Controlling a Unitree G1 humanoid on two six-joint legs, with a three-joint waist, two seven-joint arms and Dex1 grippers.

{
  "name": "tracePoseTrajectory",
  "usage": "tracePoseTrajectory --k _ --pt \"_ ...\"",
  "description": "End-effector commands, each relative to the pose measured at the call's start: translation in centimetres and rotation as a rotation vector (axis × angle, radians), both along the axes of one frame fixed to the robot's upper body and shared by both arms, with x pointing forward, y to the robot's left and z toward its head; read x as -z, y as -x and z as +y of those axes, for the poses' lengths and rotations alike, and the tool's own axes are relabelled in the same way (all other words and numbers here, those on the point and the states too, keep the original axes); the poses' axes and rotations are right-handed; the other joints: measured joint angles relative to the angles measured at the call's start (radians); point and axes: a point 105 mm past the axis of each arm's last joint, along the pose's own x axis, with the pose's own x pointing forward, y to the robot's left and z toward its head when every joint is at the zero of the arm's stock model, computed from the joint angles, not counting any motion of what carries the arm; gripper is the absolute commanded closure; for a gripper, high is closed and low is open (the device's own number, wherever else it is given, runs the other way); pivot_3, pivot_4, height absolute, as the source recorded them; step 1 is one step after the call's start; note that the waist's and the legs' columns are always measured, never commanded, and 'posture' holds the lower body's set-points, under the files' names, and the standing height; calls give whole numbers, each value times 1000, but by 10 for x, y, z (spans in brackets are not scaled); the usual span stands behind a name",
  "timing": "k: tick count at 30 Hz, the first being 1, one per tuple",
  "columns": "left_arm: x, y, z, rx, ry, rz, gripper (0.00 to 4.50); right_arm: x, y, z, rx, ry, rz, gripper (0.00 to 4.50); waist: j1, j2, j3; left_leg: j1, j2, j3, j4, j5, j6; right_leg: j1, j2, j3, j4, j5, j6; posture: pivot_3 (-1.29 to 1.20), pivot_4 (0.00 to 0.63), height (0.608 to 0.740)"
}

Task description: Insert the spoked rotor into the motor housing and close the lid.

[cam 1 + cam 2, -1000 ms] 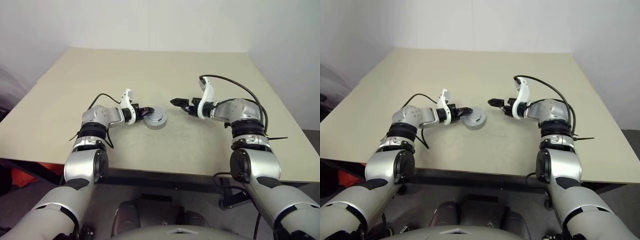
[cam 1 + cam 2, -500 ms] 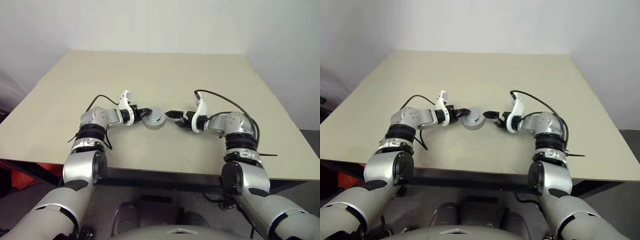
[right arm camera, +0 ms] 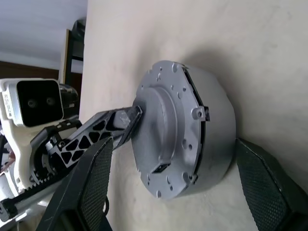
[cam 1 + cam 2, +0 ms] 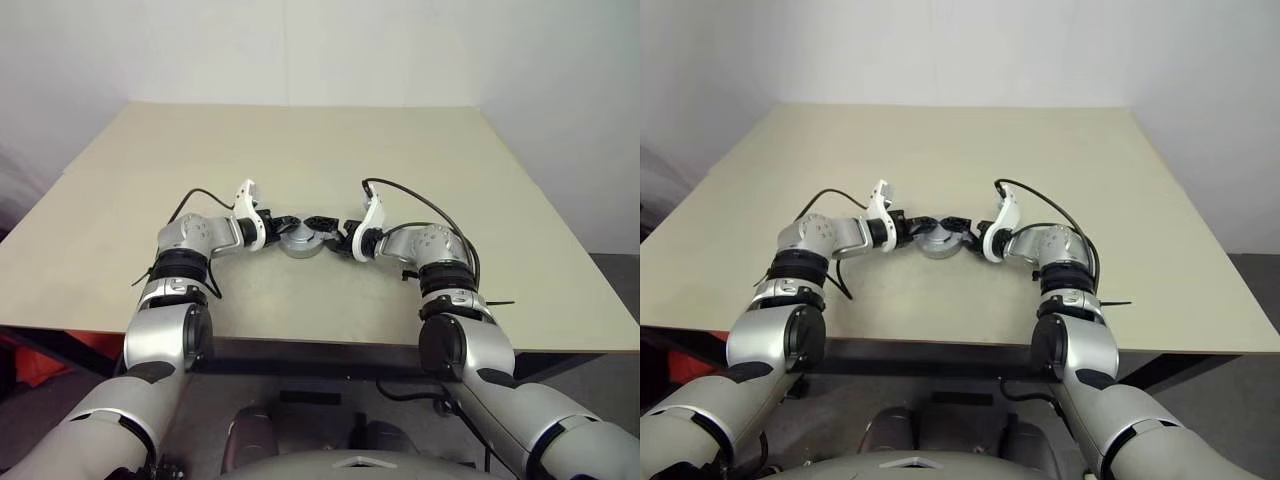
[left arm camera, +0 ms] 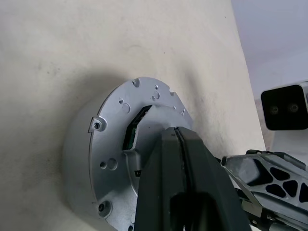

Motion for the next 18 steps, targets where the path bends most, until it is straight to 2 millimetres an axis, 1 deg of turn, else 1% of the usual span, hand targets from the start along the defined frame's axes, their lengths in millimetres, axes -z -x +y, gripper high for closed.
tracePoseTrajectory --k 1,4,8,13,18 --pt "1 0 6 -12 -29 2 4500 -11 3 29 -55 -75 2 28 -9 0 0 0 0 0 0 0 0 0 0 0 0 0 0 0 0 740" --pt "1 0 7 -14 -30 2 4500 -15 1 34 -49 -102 -1 28 -20 0 0 0 0 0 0 0 0 0 1 0 0 0 0 0 0 740" --pt "2 0 8 -17 -32 3 4500 -24 -1 42 -47 -147 -4 28 -22 0 0 0 2 0 0 0 0 -1 2 0 0 0 0 0 0 740" --pt "2 0 8 -18 -35 2 4500 -46 -5 56 -52 -228 -23 28 -22 0 0 -4 3 0 0 0 0 -5 3 0 0 0 0 0 0 740" --pt "1 0 8 -21 -36 1 4500 -53 -6 59 -52 -246 -33 28 -18 0 0 -8 2 0 0 0 0 -7 2 0 -1 2 3 0 0 740"
